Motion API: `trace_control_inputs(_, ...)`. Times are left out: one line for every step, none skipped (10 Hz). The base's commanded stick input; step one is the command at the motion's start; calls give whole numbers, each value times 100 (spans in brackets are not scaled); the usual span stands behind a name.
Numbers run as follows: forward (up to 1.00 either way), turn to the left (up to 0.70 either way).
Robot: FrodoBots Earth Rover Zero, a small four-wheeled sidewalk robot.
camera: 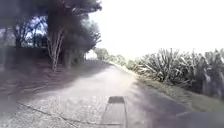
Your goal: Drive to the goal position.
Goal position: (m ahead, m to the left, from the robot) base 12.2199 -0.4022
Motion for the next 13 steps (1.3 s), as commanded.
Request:
trace_control_inputs(100,0)
trace_control_inputs(100,0)
trace_control_inputs(100,0)
trace_control_inputs(100,0)
trace_control_inputs(100,0)
trace_control_inputs(100,0)
trace_control_inputs(100,0)
trace_control_inputs(100,0)
trace_control_inputs(100,0)
trace_control_inputs(100,0)
trace_control_inputs(100,0)
trace_control_inputs(100,0)
trace_control_inputs(100,0)
